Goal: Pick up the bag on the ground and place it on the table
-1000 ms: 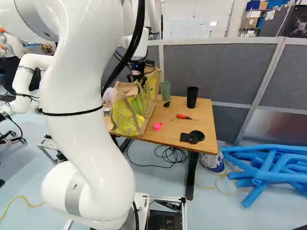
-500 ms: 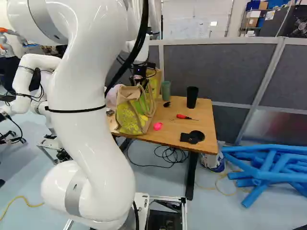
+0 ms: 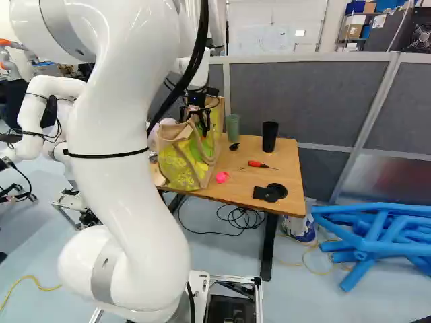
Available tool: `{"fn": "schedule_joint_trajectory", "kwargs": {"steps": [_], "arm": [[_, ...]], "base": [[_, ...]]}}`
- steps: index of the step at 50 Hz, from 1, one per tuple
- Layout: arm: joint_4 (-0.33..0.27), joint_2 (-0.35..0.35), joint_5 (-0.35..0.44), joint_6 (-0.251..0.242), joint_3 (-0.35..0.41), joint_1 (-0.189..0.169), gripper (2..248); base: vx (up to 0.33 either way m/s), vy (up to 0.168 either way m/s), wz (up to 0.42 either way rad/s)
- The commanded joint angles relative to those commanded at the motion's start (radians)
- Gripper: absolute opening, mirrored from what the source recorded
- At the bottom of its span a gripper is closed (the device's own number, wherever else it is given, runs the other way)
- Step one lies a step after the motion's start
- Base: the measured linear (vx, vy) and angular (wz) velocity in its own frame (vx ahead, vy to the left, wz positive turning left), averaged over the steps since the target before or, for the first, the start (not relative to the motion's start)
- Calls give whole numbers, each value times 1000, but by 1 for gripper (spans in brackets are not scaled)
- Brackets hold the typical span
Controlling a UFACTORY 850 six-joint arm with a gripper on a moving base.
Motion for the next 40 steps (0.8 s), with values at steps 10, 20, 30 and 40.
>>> {"fn": "schedule_joint_trajectory", "kwargs": {"steps": [10, 20, 30, 40], "arm": [[0, 1, 0, 0, 0, 0, 217], [0, 22, 0, 0, 2, 0, 247], [0, 50, 0, 0, 5, 0, 247], [0, 78, 0, 0, 6, 0, 247]], "base": [[0, 0, 0], [0, 0, 0], [0, 0, 0], [0, 0, 0]]}}
